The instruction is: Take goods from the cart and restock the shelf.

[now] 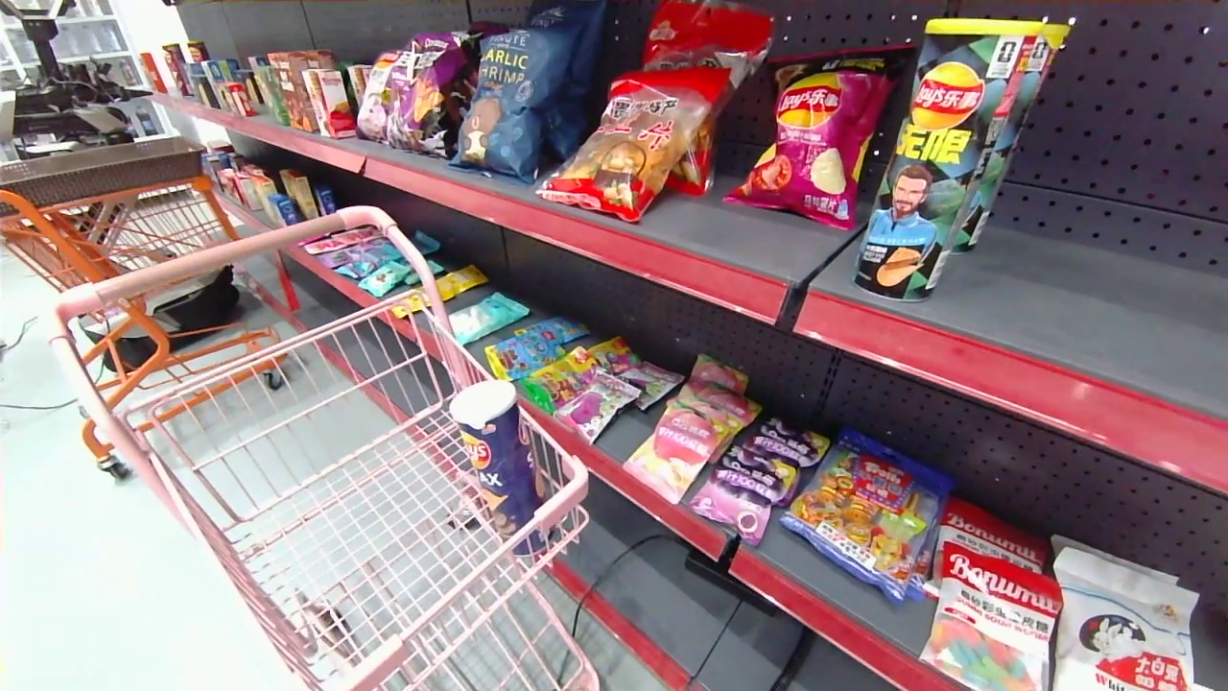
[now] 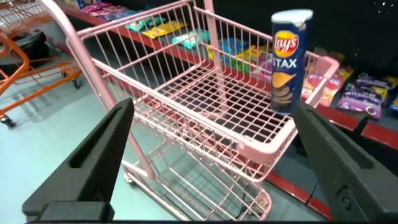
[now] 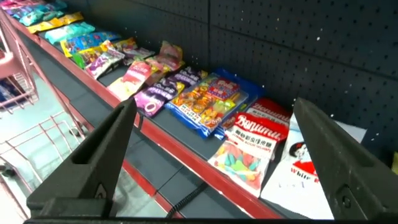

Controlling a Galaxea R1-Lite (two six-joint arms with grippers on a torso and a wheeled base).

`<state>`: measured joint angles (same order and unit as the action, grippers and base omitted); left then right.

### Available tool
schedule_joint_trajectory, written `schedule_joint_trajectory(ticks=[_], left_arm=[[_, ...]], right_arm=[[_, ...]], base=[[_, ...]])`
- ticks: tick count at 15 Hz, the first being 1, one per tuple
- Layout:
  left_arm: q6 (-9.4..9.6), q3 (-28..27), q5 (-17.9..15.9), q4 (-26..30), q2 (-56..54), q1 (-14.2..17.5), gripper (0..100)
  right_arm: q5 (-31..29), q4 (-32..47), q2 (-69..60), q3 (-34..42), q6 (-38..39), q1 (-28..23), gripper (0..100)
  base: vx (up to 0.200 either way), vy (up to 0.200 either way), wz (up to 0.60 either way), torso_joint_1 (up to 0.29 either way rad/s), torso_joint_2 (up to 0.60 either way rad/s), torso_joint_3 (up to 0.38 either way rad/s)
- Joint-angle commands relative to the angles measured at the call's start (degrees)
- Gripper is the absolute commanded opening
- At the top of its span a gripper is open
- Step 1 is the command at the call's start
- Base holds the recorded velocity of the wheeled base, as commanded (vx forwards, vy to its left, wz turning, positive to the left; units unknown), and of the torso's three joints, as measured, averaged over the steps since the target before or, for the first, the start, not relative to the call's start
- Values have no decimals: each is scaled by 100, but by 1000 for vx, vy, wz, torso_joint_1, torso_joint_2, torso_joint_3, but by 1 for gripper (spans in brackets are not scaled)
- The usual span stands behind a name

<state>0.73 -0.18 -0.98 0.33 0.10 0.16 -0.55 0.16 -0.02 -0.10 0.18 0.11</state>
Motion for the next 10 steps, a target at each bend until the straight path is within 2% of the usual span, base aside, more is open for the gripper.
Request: schedule_joint_trajectory(ticks=[1,4,5,6,7,8,10], left_arm=[[6,1,1,2,8,2,100],[-3,-61,-263,-42,-1,2,100],[-161,-975,-324,-33,649,-165,100],[-574,-1950,-263,-15,1757,-297,100],[-1119,-3357,-69,-42,3400,-297,100],[-1119,-3436,-78,-77,3805,-297,100],[-811,-2944,-298,-578,4859,-288,100]], right_arm=[[2,2,2,1,-1,-2,100],[-7,2,2,1,-1,-2,100],[-7,2,2,1,-1,-2,100],[-7,2,2,1,-1,-2,100],[-7,2,2,1,-1,-2,100],[2,2,2,1,-9,-2,100],[-7,2,2,1,-1,-2,100]], base=[[0,0,0,-124,417,286],[0,0,0,-43,141,106],[0,0,0,0,0,0],[0,0,0,0,0,0],[0,0,0,0,0,0],[0,0,0,0,0,0],[0,0,0,0,0,0]])
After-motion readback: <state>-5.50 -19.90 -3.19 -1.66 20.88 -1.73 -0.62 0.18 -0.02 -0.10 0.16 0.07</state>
